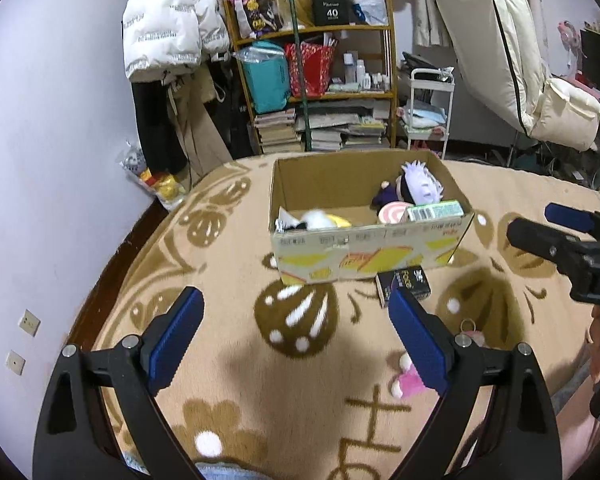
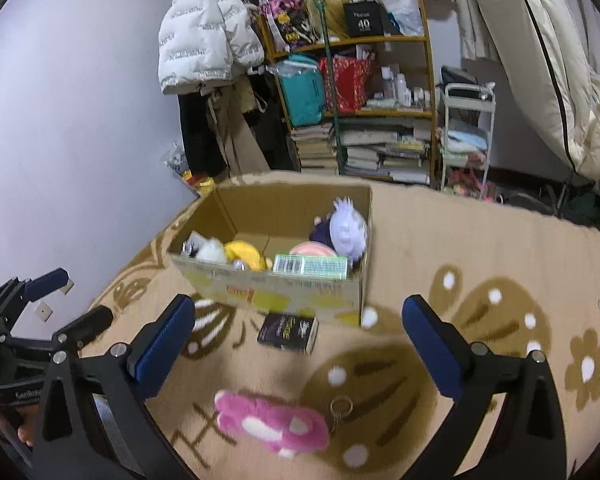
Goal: Organize soft objects
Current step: 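Lower both tools toward the pink bear and black tissue pack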
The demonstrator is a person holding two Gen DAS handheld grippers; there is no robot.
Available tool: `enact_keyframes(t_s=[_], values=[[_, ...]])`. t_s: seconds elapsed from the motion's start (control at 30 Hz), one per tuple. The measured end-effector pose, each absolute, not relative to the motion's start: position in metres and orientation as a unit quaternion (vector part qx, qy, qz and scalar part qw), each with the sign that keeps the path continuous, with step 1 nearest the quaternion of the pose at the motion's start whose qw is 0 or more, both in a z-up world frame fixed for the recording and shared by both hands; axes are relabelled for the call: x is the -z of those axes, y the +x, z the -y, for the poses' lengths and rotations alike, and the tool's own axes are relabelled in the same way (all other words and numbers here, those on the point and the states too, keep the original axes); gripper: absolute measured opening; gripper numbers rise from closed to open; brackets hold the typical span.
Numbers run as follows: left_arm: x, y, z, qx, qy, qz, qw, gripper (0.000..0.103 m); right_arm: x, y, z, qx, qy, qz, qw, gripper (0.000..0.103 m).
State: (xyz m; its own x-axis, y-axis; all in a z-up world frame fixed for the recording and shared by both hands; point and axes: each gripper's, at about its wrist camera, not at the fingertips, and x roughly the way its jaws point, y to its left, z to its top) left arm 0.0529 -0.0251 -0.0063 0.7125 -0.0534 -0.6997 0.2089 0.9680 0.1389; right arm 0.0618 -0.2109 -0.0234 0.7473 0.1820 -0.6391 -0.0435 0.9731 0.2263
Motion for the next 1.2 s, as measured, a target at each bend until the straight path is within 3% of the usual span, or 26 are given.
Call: enact_keyframes(t_s=[0.77, 1.2], values=[[0.062, 0.094, 0.014, 0.109, 0.059, -0.480, 0.868, 0.093, 0.114, 0.079, 0.182, -0.096, 0.062, -0.520, 0.847, 0.103], [0.083, 0.109, 0.032, 0.141, 0.056, -0.501, 0.852, 0.093, 0.166, 0.090, 0.166, -0.117, 0.048, -0.614, 0.779, 0.103]])
